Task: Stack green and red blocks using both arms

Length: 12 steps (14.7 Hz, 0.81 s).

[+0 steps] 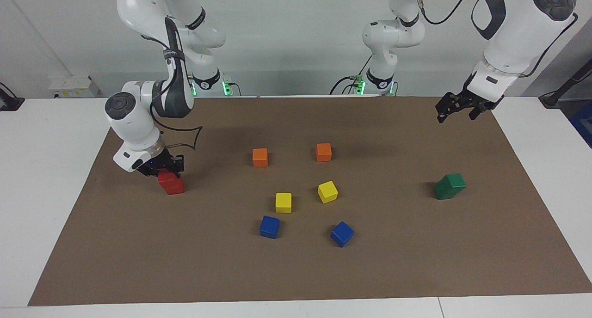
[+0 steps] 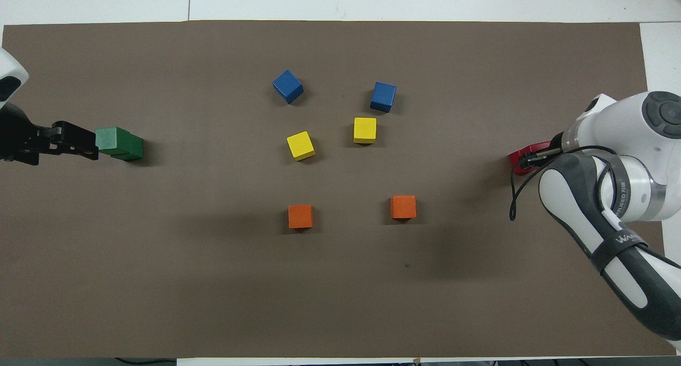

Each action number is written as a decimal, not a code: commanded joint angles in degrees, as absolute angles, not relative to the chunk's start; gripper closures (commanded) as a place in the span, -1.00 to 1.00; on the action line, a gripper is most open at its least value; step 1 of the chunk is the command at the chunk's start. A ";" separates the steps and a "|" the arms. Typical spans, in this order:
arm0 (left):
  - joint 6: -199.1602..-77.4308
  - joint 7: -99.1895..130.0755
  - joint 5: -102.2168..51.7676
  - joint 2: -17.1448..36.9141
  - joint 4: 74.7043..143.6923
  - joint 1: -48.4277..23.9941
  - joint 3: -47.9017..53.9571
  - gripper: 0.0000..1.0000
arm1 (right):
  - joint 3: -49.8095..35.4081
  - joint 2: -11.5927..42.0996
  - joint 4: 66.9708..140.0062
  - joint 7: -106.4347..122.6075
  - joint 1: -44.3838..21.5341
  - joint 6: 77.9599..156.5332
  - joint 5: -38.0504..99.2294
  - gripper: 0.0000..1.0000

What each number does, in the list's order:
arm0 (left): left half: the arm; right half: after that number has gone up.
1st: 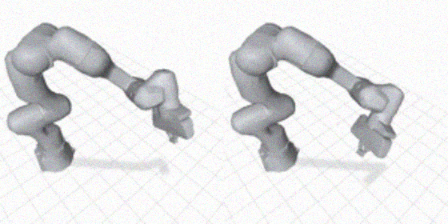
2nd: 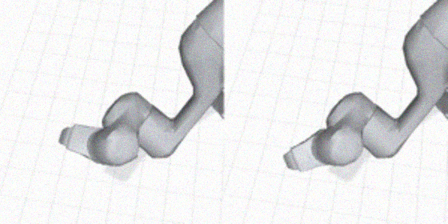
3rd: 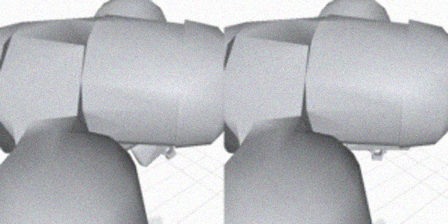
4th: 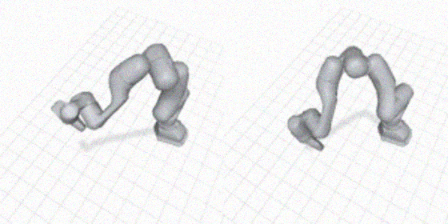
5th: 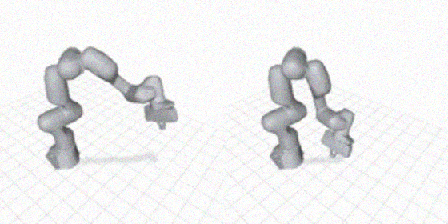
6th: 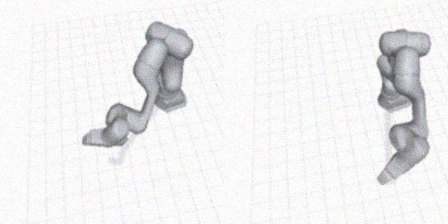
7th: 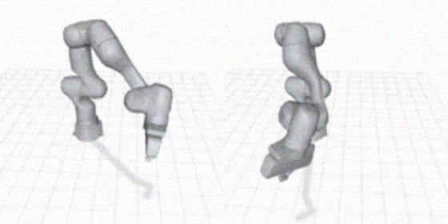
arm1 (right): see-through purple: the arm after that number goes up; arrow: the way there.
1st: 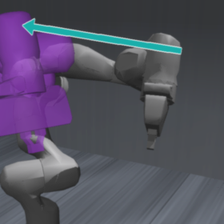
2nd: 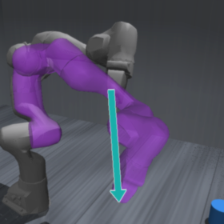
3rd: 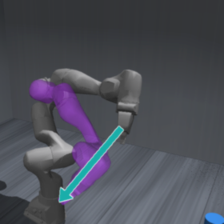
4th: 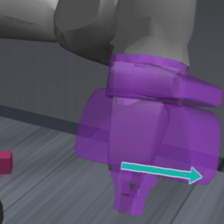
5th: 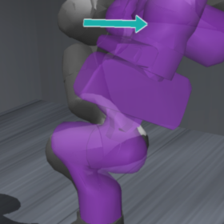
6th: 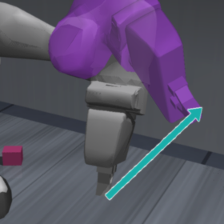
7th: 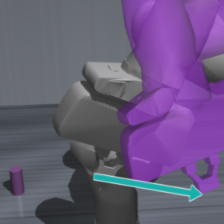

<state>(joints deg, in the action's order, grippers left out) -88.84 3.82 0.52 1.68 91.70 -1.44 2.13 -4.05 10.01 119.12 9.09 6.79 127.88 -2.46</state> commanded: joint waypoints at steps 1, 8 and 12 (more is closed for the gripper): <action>-87.01 4.22 0.09 1.32 90.97 -2.11 1.50 -1.00 | -4.31 9.58 119.71 7.82 6.94 128.14 -2.81 -0.90; -86.92 4.22 0.09 0.70 91.05 -2.20 1.93 -1.00 | -4.31 9.67 119.44 7.82 6.94 127.88 -2.81 -1.00; -87.54 4.22 0.18 0.26 91.05 -2.20 1.85 -1.00 | -4.31 10.11 116.38 7.65 6.86 124.99 -2.37 -1.00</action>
